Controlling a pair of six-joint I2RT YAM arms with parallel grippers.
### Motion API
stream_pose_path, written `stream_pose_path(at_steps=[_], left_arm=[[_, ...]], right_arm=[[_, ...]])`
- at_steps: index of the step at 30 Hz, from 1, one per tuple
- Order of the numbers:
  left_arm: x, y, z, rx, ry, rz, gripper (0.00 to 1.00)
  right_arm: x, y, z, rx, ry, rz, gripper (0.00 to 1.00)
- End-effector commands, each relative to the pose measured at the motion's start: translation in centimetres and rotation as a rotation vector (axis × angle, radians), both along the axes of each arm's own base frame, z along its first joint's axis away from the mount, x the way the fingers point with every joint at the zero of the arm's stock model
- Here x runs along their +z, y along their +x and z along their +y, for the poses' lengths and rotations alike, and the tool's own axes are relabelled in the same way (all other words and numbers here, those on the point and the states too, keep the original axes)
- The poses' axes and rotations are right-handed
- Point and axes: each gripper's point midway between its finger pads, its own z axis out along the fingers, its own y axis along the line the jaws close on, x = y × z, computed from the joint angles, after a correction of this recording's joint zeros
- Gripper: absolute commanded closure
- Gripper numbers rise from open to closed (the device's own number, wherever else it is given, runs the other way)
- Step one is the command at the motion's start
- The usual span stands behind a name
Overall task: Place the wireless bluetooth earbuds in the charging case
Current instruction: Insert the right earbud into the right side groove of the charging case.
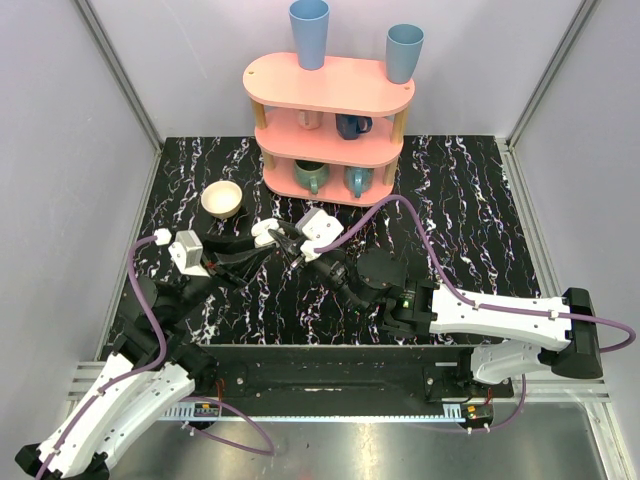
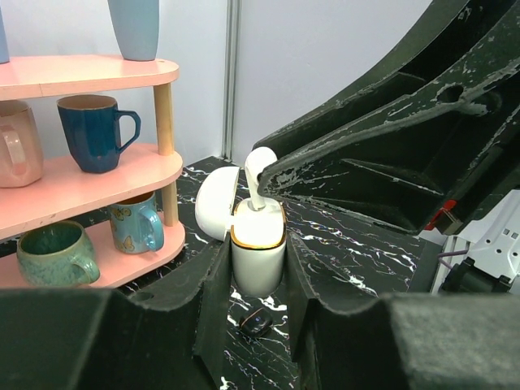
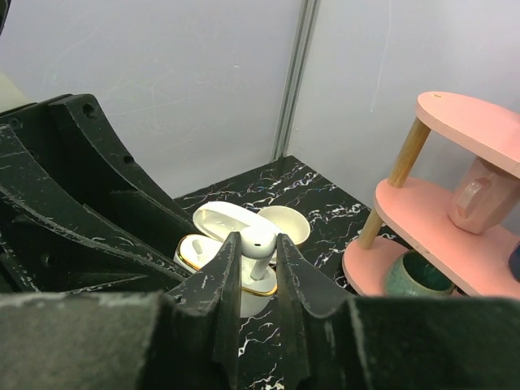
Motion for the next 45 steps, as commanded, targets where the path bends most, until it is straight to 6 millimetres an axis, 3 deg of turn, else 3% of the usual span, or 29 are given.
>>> stream_pose_path(at_steps=[1,7,19,33,45], left_arm=[[2.7,-0.8,0.5,-0.005,-0.055,-0.095,1.0],[2.7,-0.8,0.5,-0.002,-0.055,-0.098,1.0],[3.1,-0.7,1.0,0.027,-0.072,-0.113,1.0],[3.1,-0.3,1.7,0.07,-0.078,-0.113,1.0],[3.0,-0.4,1.2,0.051,-0.062,-0.122,1.0]], right_arm=[[3.0,0.2,-1.0,-0.036,0.064,-0.023,0.86],[3.0,0.1,-1.0,-0.029,0.073,-0.017,0.87],[0.5,-0.7,-0.7,0.027,-0.006,0.036,0.87],[-0.3,-1.1,-0.2,0.054,-0.095,0.058,0.89],[-0.7,-0.3,0.4,0.008,-0.123,0.072,0.89]])
